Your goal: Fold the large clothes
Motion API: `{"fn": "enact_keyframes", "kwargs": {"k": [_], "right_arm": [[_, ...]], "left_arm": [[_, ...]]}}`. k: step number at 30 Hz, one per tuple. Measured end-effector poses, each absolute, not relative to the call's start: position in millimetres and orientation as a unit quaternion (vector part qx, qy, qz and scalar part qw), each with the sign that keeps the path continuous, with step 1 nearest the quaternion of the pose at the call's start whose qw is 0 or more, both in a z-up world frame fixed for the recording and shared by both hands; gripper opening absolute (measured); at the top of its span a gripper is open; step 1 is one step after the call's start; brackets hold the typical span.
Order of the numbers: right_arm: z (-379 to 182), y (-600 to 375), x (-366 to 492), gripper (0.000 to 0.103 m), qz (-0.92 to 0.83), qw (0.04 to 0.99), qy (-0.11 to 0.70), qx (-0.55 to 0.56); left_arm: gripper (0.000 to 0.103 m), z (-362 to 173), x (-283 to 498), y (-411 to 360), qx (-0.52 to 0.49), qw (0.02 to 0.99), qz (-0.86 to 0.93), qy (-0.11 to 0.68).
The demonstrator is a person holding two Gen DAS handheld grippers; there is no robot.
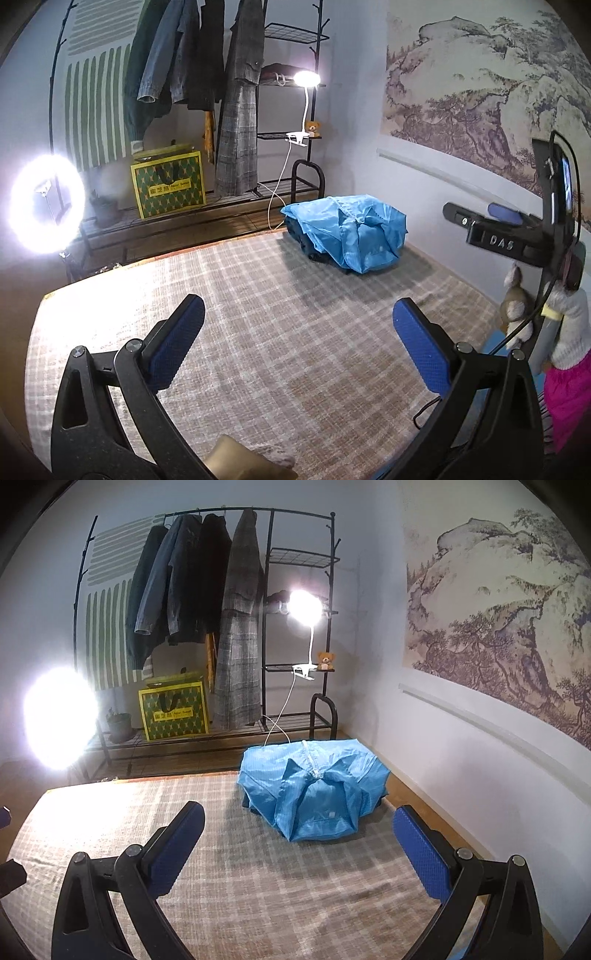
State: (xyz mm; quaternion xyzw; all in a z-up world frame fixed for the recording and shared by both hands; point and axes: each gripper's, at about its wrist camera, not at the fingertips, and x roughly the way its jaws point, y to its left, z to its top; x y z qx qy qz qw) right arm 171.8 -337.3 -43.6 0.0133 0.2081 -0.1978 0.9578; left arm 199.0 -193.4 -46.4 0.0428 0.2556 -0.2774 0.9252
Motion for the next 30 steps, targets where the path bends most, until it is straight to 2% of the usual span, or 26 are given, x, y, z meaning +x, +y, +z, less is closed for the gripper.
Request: {"fn": "enact_keyframes", "kwargs": {"k": [10, 30], "right_arm": [[-70.8, -338.6, 186.1, 0.103, -0.187, 0.953, 0.238, 0.015], [-78.8, -347.8, 189.7, 0.103, -0.197, 0.948, 0.246, 0.041]], "left_arm": [[0.103, -49.1, 206.4, -187.2, 0.035, 0.932, -0.252, 0.258], [0.103, -44.5, 198.6, -185.6, 0.032, 0.934, -0.253, 0.250]]}}
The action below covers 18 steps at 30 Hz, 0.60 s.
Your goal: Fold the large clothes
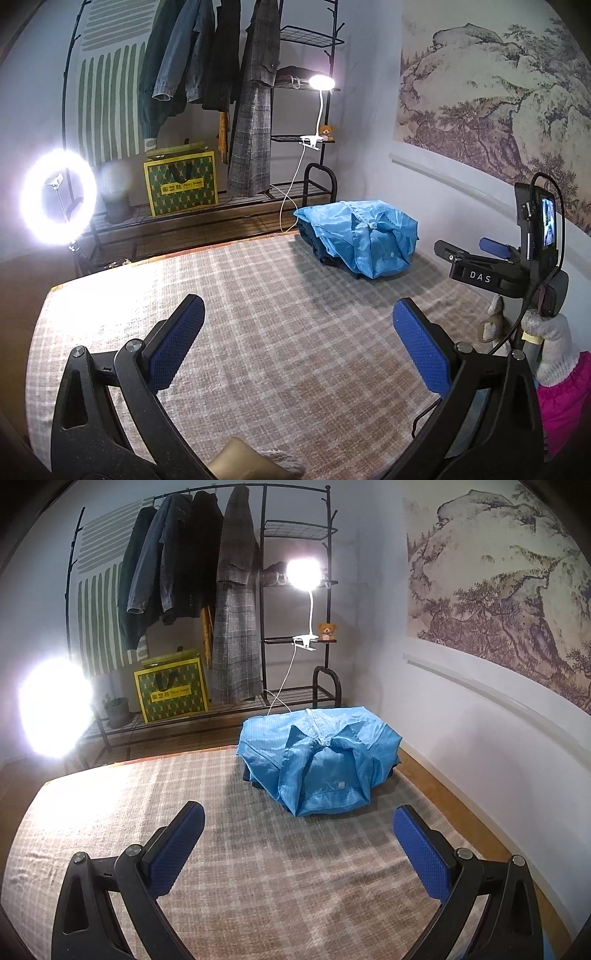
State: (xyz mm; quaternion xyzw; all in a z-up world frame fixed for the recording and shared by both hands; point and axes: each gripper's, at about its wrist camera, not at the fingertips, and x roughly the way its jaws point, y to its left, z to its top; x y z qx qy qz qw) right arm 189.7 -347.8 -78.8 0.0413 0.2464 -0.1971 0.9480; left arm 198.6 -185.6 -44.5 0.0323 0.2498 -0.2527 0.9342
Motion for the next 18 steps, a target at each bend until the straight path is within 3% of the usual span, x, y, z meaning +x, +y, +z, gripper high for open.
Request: {"fn": "enact_keyframes", "kwargs": {"k": [18], "right_arm": [[-82.2, -346.5, 191.6, 0.103, -0.200, 0.947, 0.250, 0.039]], "left_arm": [[0.103, -42.3, 196.3, -187.5, 0.033, 0.935, -0.250, 0.248]]}}
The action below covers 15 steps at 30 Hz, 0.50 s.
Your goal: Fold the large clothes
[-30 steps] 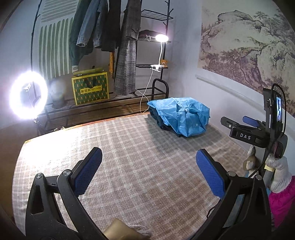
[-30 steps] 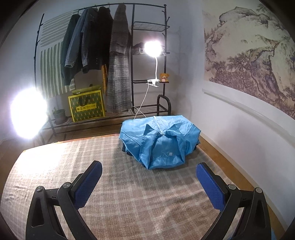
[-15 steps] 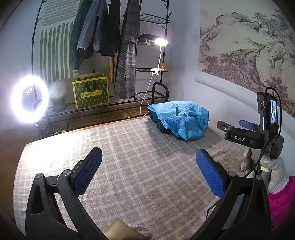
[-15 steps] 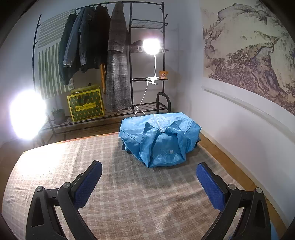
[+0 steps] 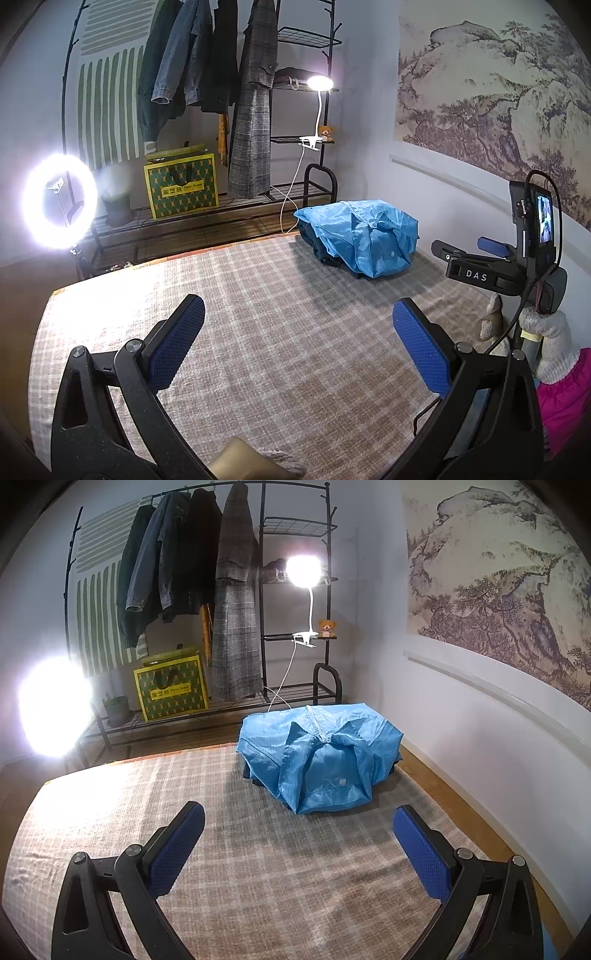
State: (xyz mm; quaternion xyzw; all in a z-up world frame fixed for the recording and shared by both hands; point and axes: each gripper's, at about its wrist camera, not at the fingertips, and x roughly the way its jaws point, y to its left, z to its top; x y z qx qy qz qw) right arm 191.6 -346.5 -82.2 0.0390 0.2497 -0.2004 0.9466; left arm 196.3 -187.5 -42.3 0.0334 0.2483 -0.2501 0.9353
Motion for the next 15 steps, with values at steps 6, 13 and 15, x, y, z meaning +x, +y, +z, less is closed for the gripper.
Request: {"fn": "enact_keyframes", "kwargs": {"k": [6, 13, 15], "right_arm": [[-82.7, -347.1, 189.3, 0.103, -0.202, 0.946, 0.248, 0.042], [-84.0, -346.3, 189.2, 0.103, -0.200, 0.946, 0.251, 0.041], [-84.2, -345.8, 189.2, 0.103, -0.200, 0.946, 0.251, 0.040]], "left_arm": [[0.103, -41.7, 195.9, -187.1, 0.034, 0.935, -0.250, 0.247], [0.103, -41.9, 195.5, -187.3, 0.034, 0.935, -0.251, 0.247], [0.103, -42.0, 195.6, -187.1, 0.034, 0.935, -0.251, 0.247]]}}
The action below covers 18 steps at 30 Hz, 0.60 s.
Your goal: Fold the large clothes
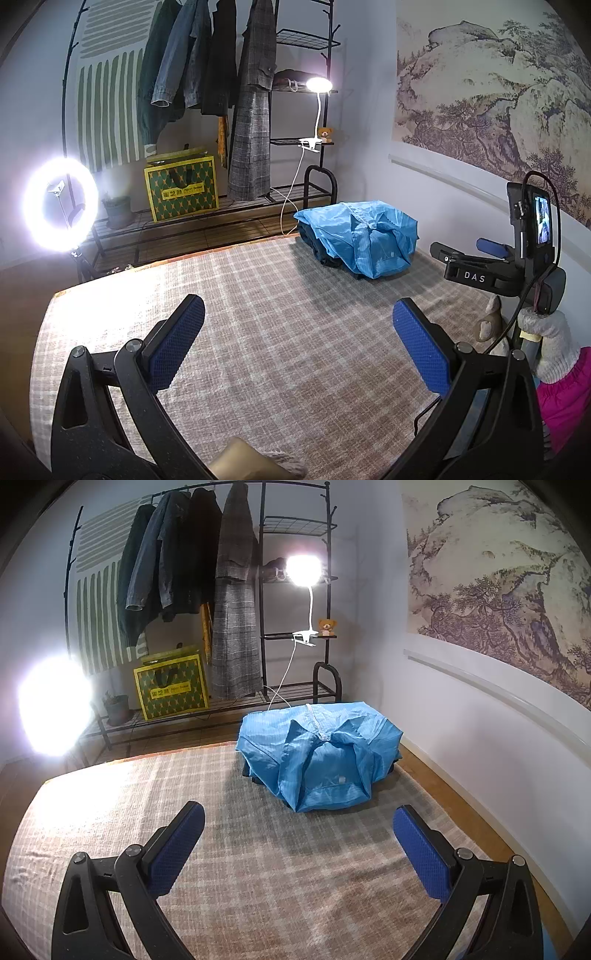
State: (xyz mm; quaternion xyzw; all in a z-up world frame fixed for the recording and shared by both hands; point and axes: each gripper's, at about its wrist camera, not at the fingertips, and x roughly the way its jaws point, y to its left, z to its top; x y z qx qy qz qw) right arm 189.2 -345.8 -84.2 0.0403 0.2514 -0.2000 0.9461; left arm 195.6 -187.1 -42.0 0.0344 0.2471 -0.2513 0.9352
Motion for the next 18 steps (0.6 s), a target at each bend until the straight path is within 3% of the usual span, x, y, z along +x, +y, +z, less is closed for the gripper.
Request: {"fn": "enact_keyframes", "kwargs": {"k": [18], "right_arm": [[-85.0, -344.2, 188.9, 0.103, -0.200, 0.946, 0.253, 0.041]], "left_arm": [[0.103, -42.4, 194.7, -187.6, 0.036, 0.935, -0.251, 0.247]]}}
